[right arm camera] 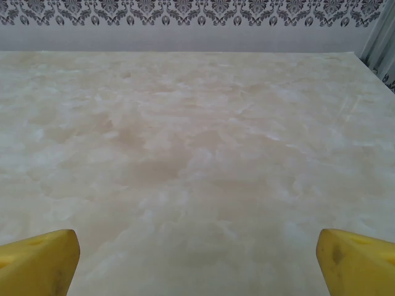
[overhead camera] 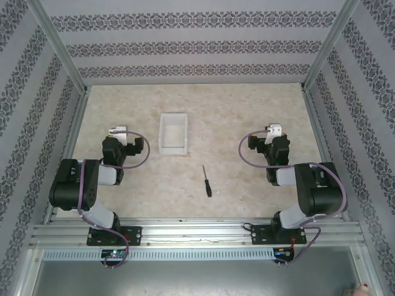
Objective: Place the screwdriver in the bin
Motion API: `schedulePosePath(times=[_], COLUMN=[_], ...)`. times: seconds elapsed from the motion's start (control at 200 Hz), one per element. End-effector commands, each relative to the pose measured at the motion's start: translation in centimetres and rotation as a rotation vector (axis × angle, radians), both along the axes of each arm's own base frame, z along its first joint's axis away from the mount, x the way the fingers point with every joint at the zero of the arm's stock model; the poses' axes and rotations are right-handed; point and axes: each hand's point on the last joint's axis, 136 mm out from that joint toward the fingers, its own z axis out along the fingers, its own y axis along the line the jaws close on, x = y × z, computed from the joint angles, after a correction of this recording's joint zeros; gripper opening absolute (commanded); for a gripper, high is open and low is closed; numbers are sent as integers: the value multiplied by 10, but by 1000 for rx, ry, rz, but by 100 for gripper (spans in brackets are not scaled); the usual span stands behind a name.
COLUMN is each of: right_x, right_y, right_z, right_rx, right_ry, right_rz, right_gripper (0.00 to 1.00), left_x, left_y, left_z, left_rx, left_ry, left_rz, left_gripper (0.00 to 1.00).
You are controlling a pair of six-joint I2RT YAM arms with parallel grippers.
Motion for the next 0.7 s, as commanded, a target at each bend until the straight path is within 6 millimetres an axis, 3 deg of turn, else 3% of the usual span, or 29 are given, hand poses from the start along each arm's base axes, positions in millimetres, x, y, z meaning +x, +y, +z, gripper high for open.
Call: schedulePosePath(times=[0.0, 0.694], right_x=[5, 5], right_y=[-1, -1], right_z=[11, 11], right_rx=[0, -3], right_ry=[-45, -46], right_rz=[1, -2], right_gripper=[98, 98], left_x=[0, 0], left_y=[-5, -5], left_z=[3, 2], left_rx=[3, 3], left_ry=[-5, -3], left_rz=[-24, -23], left_gripper=[99, 99])
